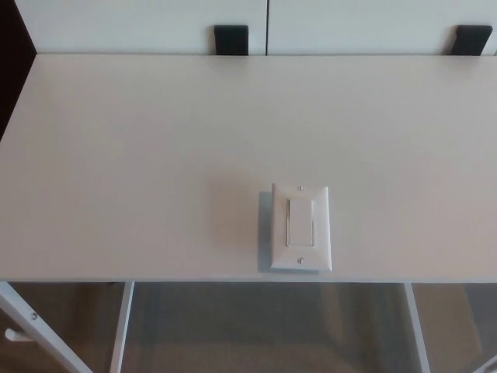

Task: The robot walk towards a table in front and then clicks the light switch button using the right hand's index finger

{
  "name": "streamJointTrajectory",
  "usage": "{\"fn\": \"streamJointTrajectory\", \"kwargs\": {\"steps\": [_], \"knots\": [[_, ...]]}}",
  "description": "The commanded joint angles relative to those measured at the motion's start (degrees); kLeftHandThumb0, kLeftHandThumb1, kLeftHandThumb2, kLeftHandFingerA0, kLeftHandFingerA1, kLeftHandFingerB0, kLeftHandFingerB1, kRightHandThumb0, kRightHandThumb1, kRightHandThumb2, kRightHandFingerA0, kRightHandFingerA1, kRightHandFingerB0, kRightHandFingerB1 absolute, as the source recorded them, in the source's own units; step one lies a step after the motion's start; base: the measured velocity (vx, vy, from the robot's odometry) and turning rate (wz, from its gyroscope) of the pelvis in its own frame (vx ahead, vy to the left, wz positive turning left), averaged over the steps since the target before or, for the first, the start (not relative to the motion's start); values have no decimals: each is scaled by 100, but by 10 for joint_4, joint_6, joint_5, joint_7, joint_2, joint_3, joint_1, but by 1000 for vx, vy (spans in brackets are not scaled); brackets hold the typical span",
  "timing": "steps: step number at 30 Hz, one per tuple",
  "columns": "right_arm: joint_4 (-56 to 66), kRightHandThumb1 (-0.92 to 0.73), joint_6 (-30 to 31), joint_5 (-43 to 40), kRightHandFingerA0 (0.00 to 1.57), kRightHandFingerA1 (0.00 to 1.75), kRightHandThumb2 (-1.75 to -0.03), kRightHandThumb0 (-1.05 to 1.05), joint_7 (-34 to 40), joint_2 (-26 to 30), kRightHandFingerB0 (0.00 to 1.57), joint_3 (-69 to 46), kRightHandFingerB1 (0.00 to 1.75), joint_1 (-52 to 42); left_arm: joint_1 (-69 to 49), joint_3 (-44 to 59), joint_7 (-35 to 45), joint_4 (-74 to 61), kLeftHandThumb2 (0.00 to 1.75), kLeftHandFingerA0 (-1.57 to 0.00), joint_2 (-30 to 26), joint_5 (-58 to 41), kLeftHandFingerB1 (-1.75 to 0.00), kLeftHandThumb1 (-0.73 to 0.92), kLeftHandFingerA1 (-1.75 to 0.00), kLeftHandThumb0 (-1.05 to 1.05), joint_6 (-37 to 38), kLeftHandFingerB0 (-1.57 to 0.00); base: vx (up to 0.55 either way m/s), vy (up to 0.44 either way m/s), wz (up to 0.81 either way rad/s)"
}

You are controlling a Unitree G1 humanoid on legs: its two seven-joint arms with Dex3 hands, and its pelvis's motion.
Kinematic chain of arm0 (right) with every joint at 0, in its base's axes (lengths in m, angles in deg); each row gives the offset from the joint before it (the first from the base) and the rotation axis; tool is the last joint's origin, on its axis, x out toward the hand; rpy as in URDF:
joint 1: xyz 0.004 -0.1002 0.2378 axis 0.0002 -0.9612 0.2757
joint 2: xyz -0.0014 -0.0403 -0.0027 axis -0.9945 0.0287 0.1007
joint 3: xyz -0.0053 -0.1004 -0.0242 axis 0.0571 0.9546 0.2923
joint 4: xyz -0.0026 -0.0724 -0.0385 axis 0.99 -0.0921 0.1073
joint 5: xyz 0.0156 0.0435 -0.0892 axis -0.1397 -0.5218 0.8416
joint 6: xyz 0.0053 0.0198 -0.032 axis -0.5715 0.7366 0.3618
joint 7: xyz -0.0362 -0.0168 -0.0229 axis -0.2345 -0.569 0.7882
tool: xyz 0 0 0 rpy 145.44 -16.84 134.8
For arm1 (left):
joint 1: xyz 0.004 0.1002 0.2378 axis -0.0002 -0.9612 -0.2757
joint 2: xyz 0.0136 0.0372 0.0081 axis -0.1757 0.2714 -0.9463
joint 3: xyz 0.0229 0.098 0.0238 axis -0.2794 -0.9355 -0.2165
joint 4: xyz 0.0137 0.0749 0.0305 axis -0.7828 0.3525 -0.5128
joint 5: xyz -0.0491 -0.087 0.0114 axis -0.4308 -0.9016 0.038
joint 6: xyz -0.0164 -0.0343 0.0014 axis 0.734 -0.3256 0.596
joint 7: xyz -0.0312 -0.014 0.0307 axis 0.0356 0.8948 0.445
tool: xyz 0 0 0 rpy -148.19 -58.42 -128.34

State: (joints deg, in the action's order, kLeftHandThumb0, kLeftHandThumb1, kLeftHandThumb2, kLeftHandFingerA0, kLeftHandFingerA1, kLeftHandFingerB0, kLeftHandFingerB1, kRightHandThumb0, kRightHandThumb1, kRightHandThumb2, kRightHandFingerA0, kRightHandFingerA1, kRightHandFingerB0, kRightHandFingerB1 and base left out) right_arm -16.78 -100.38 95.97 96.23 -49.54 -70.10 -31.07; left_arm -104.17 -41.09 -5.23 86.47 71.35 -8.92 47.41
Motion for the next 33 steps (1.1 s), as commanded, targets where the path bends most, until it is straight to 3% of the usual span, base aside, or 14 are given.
{"fn": "streamJointTrajectory", "kwargs": {"steps": [1,5,6,7,8,12,14,15,22,23,25,27,28,33], "knots": [[-236,-58,-37,-149,5,45,-93,-83,-49,-31,10,-33,44,105,3,8,-10,4,59,-39,4,0,-37,67,-45,-40,5,-34,0,0,0],[-258,-74,-58,-172,4,46,-63,-83,-63,-28,18,-44,36,121,17,6,-15,12,59,-40,4,5,-36,67,-43,-45,-3,-35,0,0,0],[-265,-62,-62,-179,3,46,-95,-90,-71,-28,15,-46,46,123,19,6,-19,16,59,-41,6,6,-36,67,-44,-44,-2,-36,0,0,0],[-267,-72,-65,-183,5,45,-62,-85,-76,-29,19,-46,36,122,17,5,-17,14,60,-40,5,6,-37,67,-45,-41,-2,-35,0,0,0],[-273,-59,-72,-184,4,48,-95,-87,-76,-30,14,-45,46,123,16,4,-14,14,59,-41,4,6,-36,67,-45,-41,1,-34,0,0,0],[-286,-59,-88,-185,4,49,-94,-85,-77,-31,14,-42,46,120,11,5,-15,15,60,-41,3,8,-36,67,-44,-42,2,-36,0,0,0],[-293,-72,-95,-184,8,49,-62,-81,-75,-30,21,-40,35,122,10,4,-18,12,60,-41,3,11,-36,67,-43,-42,0,-36,0,0,0],[-296,-59,-97,-185,3,50,-94,-84,-75,-29,14,-40,46,124,9,3,-17,14,59,-41,2,11,-36,67,-43,-40,3,-35,0,0,0],[-303,-59,-105,-200,3,52,-94,-85,-82,-28,13,-37,47,128,14,0,-14,20,59,-40,-3,14,-35,67,-42,-41,7,-34,0,0,0],[-307,-72,-108,-200,6,53,-62,-81,-82,-27,19,-36,37,129,15,1,-11,24,59,-39,-2,11,-36,67,-43,-41,11,-34,0,0,0],[-305,-59,-106,-198,2,52,-95,-83,-81,-25,12,-34,47,130,16,1,-12,24,60,-40,-2,11,-36,67,-44,-43,12,-35,0,0,0],[-299,-59,-102,-202,3,52,-94,-84,-84,-24,12,-33,47,129,18,4,-12,21,60,-40,0,7,-36,67,-44,-43,-1,-35,0,0,0],[-298,-35,-101,-208,4,55,-98,-39,-87,-26,0,-35,50,128,15,4,-10,18,59,-40,-1,6,-36,66,-43,-41,2,-34,0,0,0],[-316,-56,-125,-238,5,55,-90,-80,-83,-37,10,-49,46,133,21,-2,-9,25,59,-40,-6,15,-36,67,-44,-42,7,-34,0,0,0]]}}
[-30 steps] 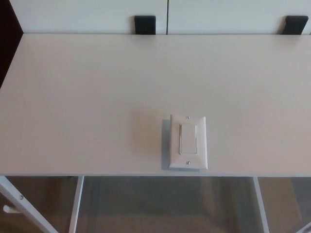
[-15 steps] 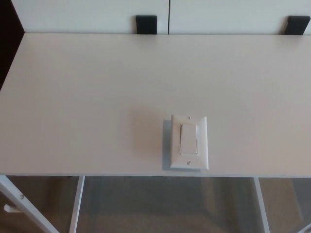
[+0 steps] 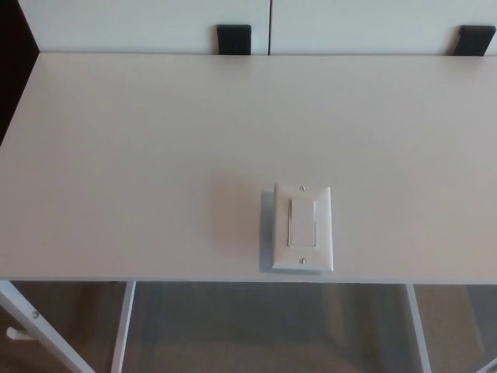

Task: The robot walk towards a table in front and then clicks the light switch button using the right hand's index finger

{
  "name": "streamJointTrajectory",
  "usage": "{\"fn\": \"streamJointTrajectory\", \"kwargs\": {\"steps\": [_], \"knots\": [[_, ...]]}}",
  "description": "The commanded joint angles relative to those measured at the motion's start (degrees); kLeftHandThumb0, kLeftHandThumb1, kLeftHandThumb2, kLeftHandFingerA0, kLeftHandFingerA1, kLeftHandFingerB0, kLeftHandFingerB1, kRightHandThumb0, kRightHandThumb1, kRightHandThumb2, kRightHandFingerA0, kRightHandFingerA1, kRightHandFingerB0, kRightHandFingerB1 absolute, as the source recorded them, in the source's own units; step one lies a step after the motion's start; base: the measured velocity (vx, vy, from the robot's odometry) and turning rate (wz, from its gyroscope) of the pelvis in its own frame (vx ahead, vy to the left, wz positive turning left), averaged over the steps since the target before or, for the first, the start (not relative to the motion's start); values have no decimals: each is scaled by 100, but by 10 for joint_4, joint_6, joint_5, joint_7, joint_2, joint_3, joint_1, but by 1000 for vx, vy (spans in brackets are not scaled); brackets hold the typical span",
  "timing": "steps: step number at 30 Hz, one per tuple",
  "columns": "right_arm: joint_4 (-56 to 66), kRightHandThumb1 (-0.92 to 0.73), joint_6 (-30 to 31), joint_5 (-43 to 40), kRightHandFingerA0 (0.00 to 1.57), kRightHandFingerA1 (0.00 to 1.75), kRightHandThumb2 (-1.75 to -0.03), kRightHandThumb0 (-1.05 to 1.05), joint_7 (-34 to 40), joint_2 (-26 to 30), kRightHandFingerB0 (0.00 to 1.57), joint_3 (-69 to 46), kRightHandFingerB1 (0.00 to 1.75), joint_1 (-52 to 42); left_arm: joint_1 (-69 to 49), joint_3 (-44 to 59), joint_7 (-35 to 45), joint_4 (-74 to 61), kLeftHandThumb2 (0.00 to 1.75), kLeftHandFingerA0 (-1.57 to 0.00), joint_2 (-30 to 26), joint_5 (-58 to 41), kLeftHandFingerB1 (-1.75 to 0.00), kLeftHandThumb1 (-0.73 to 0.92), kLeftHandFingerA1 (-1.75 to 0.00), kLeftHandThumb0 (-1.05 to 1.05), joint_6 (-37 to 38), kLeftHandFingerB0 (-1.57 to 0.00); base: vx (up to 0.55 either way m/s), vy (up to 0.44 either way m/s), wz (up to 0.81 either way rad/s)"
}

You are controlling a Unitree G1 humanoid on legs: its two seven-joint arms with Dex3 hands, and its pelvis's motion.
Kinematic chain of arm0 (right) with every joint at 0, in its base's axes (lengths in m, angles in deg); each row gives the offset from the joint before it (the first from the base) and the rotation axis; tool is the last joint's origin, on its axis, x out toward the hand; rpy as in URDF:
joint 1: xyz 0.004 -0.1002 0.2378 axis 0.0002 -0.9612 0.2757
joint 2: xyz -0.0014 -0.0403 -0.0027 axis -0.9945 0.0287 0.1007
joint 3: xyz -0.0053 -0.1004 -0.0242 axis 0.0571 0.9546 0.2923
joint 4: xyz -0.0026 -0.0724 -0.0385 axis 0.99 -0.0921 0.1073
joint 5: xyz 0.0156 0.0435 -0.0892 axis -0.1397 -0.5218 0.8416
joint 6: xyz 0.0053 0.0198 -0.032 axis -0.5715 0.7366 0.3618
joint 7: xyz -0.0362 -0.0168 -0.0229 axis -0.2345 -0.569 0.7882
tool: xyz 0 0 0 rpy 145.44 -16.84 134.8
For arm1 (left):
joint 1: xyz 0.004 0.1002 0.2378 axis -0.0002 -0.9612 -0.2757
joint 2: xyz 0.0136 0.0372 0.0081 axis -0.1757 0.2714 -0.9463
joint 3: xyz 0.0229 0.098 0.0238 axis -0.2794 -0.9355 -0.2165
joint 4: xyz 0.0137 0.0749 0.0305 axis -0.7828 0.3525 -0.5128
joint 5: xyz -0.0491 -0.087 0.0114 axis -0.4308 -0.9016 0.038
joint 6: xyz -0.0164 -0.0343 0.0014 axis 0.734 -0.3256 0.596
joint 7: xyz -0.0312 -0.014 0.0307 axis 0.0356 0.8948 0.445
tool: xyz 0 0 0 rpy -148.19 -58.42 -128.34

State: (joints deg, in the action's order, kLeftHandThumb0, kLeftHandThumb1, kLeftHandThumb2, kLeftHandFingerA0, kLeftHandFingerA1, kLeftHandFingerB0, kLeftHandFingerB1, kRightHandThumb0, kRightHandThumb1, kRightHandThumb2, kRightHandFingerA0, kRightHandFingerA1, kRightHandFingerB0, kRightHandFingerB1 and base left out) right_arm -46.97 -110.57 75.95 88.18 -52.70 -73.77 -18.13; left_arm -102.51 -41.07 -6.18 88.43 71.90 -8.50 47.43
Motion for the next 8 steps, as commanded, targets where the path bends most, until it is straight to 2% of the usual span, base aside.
{"fn": "streamJointTrajectory", "kwargs": {"steps": [1,8], "knots": [[-23,-35,-27,-46,4,55,-97,-39,-4,-8,0,-14,50,7,5,-2,1,8,60,-41,-11,10,-37,67,-45,-42,10,-35,0,0,0],[-30,-36,-35,-54,4,55,-97,-39,-7,-13,0,-15,50,6,4,-2,3,8,59,-41,-14,11,-36,66,-44,-41,10,-34,0,0,0]]}}
